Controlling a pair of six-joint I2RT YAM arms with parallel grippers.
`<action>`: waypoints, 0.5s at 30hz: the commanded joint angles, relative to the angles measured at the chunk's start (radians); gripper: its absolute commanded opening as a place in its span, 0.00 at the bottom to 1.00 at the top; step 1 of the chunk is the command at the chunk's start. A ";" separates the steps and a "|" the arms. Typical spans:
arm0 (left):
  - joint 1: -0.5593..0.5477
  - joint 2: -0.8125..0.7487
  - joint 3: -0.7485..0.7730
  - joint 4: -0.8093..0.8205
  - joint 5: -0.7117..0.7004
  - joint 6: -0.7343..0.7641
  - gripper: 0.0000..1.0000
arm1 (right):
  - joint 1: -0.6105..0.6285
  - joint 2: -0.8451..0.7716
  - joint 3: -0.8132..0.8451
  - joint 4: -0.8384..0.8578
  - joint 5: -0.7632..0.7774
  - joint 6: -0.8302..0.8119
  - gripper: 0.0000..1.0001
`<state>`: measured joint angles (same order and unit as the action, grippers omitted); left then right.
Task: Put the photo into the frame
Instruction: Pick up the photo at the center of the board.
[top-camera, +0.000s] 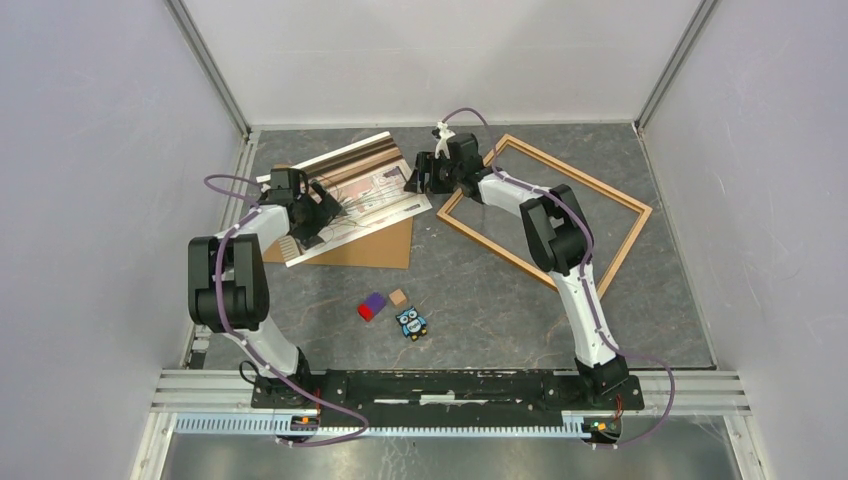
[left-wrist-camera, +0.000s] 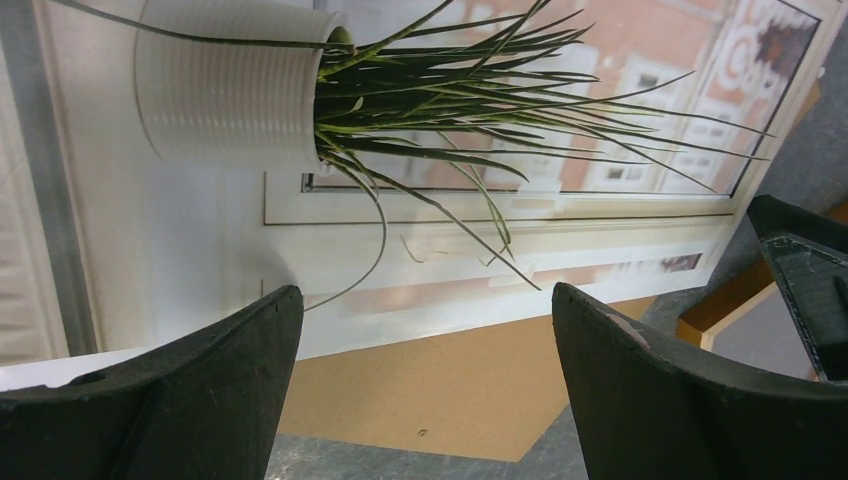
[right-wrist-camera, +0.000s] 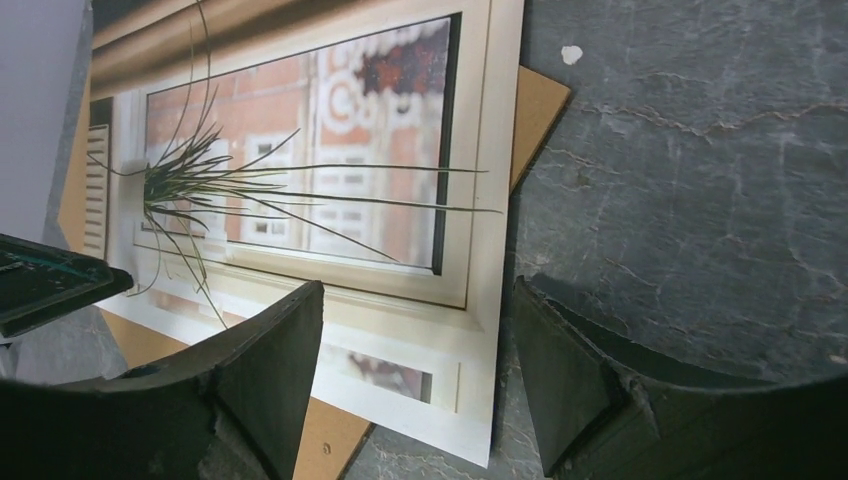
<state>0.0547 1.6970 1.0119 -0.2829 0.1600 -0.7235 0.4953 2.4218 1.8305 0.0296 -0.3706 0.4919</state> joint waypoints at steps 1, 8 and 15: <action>0.001 0.020 0.001 0.006 -0.054 0.013 1.00 | -0.003 0.013 0.011 0.033 -0.059 0.041 0.75; 0.002 0.076 0.017 -0.017 -0.061 0.010 1.00 | -0.006 0.006 -0.066 0.128 -0.160 0.159 0.74; 0.002 0.110 0.027 -0.019 -0.012 -0.007 1.00 | -0.017 -0.072 -0.242 0.424 -0.317 0.417 0.69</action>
<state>0.0551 1.7546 1.0481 -0.2966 0.1452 -0.7246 0.4686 2.4210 1.6936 0.2649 -0.5446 0.7116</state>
